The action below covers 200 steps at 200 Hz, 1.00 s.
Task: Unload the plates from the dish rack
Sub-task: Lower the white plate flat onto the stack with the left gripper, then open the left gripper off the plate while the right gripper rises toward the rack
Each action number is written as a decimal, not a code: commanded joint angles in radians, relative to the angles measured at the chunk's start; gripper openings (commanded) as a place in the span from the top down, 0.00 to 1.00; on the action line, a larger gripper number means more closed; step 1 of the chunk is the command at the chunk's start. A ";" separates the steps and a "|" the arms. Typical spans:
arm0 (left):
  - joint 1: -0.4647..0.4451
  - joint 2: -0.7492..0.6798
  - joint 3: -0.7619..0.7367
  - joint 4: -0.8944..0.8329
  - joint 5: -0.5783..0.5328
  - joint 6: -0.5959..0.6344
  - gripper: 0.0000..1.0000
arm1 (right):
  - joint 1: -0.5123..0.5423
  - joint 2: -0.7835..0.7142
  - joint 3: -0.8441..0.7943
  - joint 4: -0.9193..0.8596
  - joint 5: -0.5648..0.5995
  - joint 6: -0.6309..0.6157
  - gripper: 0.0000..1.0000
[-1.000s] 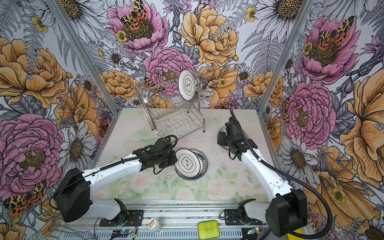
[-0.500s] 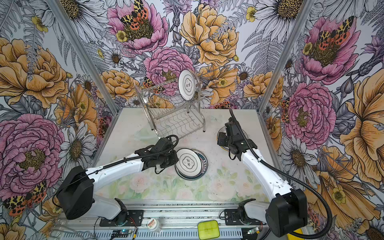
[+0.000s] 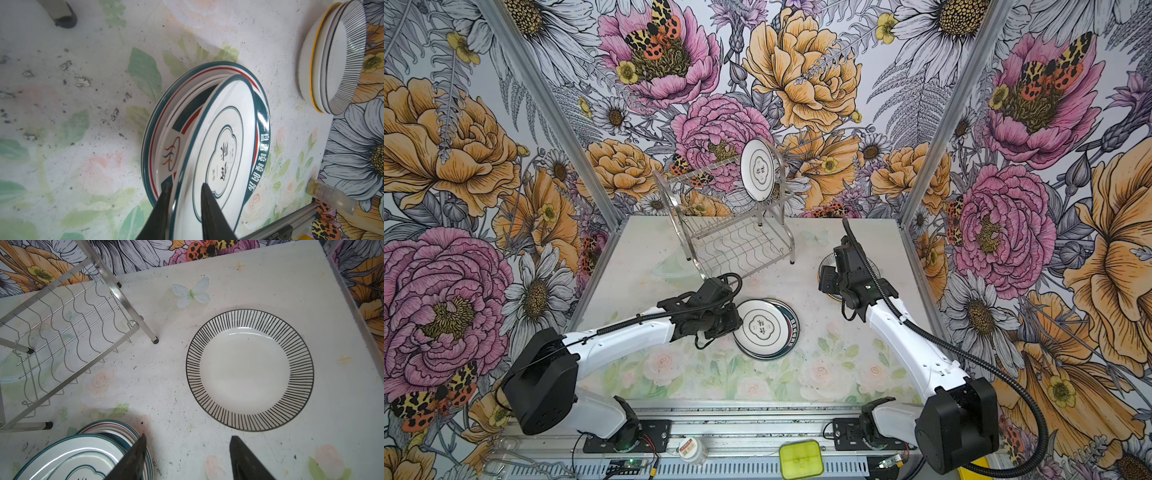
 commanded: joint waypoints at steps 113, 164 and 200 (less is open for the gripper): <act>-0.034 0.092 0.039 0.017 0.013 0.001 0.47 | -0.006 -0.055 -0.016 -0.024 -0.006 -0.021 0.33; -0.050 0.068 0.071 -0.066 -0.057 0.012 0.38 | -0.003 -0.058 0.029 -0.018 -0.081 -0.093 0.33; -0.038 0.007 0.081 -0.143 -0.145 0.073 0.32 | 0.003 -0.049 0.122 0.004 -0.154 -0.152 0.32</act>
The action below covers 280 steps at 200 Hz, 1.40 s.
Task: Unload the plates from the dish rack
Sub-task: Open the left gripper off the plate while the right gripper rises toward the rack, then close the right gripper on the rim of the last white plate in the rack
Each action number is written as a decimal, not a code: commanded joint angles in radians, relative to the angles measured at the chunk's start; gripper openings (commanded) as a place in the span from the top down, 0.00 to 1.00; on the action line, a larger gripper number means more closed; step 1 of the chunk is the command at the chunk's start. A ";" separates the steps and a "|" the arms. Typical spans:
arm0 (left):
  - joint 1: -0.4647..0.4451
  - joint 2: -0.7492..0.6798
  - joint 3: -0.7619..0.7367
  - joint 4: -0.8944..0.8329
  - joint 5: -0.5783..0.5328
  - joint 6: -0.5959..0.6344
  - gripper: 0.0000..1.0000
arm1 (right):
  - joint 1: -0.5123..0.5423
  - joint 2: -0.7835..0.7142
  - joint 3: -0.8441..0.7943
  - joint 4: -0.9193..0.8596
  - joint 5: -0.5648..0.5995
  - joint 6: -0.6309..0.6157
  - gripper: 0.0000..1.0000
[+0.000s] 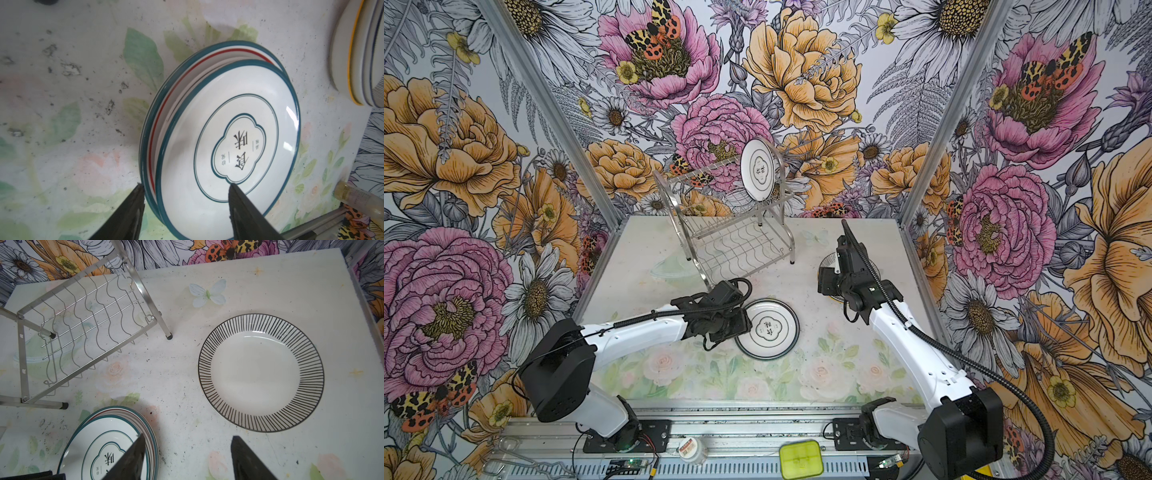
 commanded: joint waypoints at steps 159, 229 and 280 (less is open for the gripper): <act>0.166 -0.419 -0.019 -0.055 -0.038 0.304 0.10 | 0.060 0.473 0.891 0.078 -0.147 -0.105 0.00; 0.275 -0.522 -0.064 -0.061 0.032 0.337 0.03 | 0.052 0.605 1.052 0.075 -0.102 -0.082 0.00; 0.317 -0.566 -0.078 -0.071 0.057 0.351 0.01 | 0.055 0.668 1.119 0.075 -0.124 -0.065 0.00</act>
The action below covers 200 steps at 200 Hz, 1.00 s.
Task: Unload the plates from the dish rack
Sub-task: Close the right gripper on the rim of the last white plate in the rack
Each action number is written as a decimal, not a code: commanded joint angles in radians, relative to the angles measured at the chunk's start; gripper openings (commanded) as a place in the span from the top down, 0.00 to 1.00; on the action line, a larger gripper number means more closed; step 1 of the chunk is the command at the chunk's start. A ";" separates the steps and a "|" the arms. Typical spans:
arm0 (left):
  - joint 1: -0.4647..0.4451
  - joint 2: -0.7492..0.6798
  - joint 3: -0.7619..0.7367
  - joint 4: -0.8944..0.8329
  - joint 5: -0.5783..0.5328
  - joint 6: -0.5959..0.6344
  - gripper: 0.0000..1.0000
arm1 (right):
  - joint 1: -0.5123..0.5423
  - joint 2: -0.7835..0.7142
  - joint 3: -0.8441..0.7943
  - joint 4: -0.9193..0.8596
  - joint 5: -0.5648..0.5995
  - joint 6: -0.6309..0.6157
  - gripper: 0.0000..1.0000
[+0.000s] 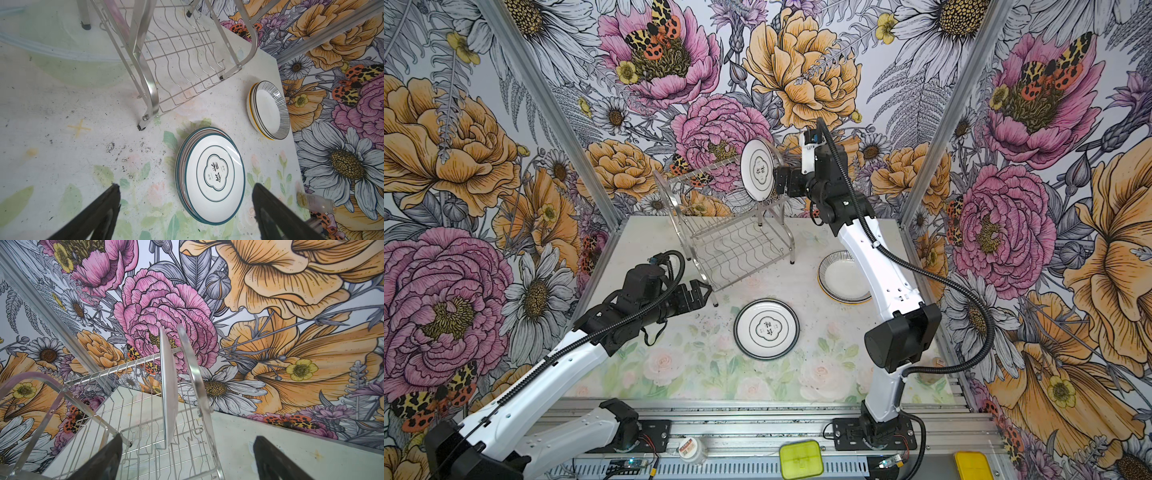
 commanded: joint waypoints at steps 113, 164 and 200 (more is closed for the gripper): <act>0.072 -0.126 -0.054 -0.038 0.059 0.019 0.01 | 0.051 0.231 0.258 0.011 0.008 0.016 0.12; 0.090 -0.152 -0.065 -0.049 0.059 0.008 0.01 | 0.063 0.281 0.298 0.011 0.005 0.010 0.28; 0.096 -0.164 -0.069 -0.049 0.070 -0.006 0.01 | 0.067 0.305 0.317 0.012 0.015 -0.006 0.38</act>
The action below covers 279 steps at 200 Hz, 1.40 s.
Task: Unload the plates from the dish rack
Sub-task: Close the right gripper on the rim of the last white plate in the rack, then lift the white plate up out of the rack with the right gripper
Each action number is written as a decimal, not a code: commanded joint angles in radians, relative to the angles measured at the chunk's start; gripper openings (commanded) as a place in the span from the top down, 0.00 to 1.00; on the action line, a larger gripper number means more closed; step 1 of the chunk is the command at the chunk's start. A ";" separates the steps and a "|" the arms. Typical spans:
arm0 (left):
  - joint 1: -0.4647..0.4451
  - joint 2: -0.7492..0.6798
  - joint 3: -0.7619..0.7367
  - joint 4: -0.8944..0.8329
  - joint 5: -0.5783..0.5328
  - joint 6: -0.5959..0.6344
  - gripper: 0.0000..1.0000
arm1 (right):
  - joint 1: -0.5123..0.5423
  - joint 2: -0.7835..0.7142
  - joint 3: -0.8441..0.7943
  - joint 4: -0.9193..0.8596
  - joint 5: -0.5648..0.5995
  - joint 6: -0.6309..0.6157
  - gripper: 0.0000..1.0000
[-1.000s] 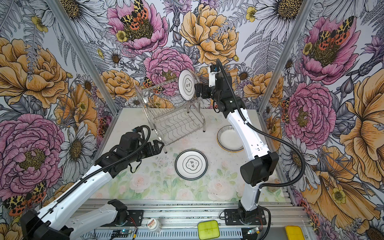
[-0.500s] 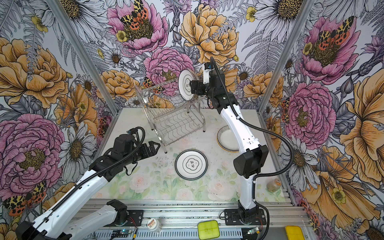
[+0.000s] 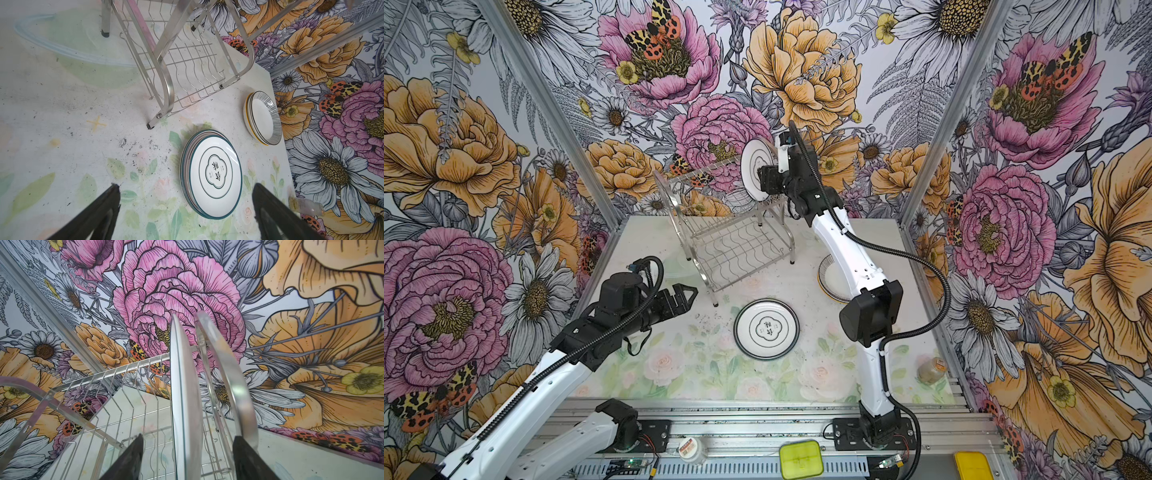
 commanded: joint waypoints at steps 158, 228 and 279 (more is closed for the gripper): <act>0.059 -0.096 -0.043 -0.041 -0.007 -0.049 0.01 | 0.017 0.086 0.081 0.014 0.026 -0.051 0.86; 0.060 -0.108 -0.052 -0.041 -0.034 -0.043 0.01 | 0.024 0.075 0.082 0.015 0.020 -0.086 1.00; 0.060 -0.103 -0.075 -0.042 -0.064 -0.126 0.01 | 0.055 0.078 0.145 0.036 0.088 -0.212 1.00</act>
